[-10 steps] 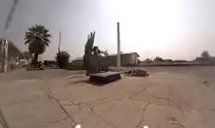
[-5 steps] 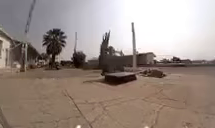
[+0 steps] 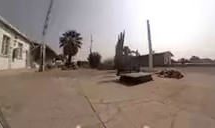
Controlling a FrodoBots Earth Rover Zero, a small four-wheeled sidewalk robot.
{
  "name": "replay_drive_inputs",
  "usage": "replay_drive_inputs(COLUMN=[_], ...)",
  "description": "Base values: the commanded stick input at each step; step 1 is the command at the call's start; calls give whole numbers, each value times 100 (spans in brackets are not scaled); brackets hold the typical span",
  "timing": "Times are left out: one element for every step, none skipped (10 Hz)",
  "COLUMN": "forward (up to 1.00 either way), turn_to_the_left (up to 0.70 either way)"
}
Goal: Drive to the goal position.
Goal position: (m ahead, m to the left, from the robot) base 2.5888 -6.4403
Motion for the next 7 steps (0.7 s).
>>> replay_drive_inputs(forward=[0, 0, 0, 0, 0, 0, 0], turn_to_the_left=[-45, -45, -45, -45, -45, -45, -45])
